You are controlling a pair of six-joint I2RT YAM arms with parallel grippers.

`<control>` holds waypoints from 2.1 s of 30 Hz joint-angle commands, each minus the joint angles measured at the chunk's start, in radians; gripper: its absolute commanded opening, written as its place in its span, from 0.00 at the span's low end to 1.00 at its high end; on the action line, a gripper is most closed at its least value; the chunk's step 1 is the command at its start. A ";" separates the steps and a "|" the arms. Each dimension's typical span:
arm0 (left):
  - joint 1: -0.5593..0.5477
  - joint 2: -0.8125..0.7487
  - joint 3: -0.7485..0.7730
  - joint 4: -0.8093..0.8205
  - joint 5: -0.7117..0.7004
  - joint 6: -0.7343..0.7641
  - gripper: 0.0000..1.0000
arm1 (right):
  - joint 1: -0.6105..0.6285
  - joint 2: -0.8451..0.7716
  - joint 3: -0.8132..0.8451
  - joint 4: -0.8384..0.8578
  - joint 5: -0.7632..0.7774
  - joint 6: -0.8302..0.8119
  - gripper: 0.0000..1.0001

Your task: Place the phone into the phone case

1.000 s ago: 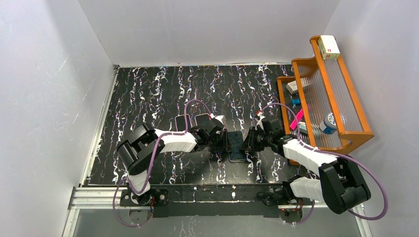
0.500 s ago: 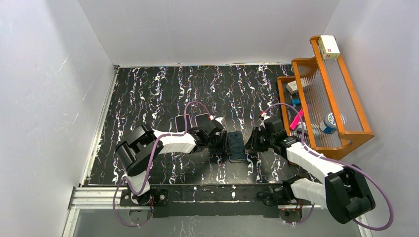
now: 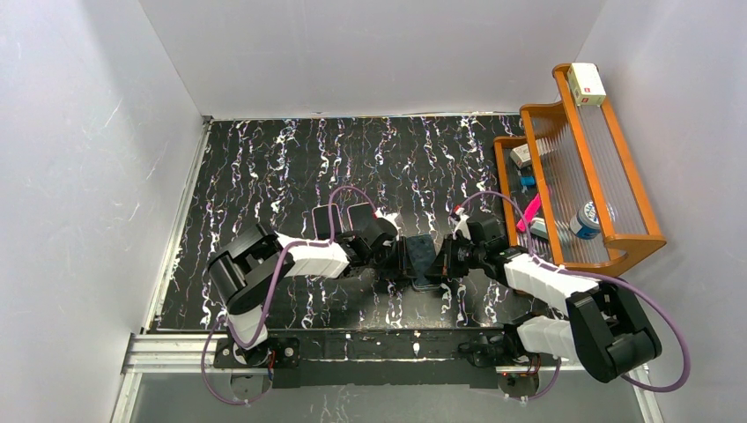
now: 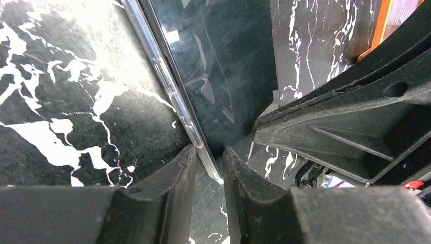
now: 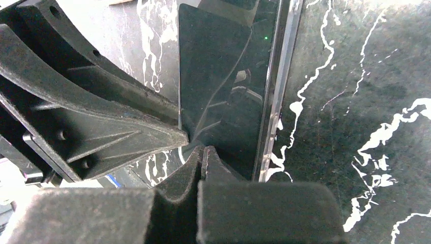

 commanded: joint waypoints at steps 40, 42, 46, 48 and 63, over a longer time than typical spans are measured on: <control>0.008 0.010 -0.037 0.004 -0.037 0.007 0.21 | -0.015 0.027 0.057 -0.033 -0.012 -0.053 0.22; 0.001 0.006 -0.039 0.005 -0.038 0.004 0.20 | -0.015 0.018 0.059 -0.046 -0.009 -0.040 0.22; -0.015 0.005 -0.040 -0.001 -0.051 0.001 0.20 | -0.015 0.011 0.017 -0.026 -0.022 0.003 0.16; -0.020 0.009 -0.042 -0.002 -0.055 0.000 0.20 | -0.010 0.007 -0.019 -0.007 -0.016 0.021 0.14; -0.028 -0.038 -0.064 -0.021 -0.087 -0.025 0.23 | 0.008 -0.112 0.028 -0.137 0.116 0.072 0.34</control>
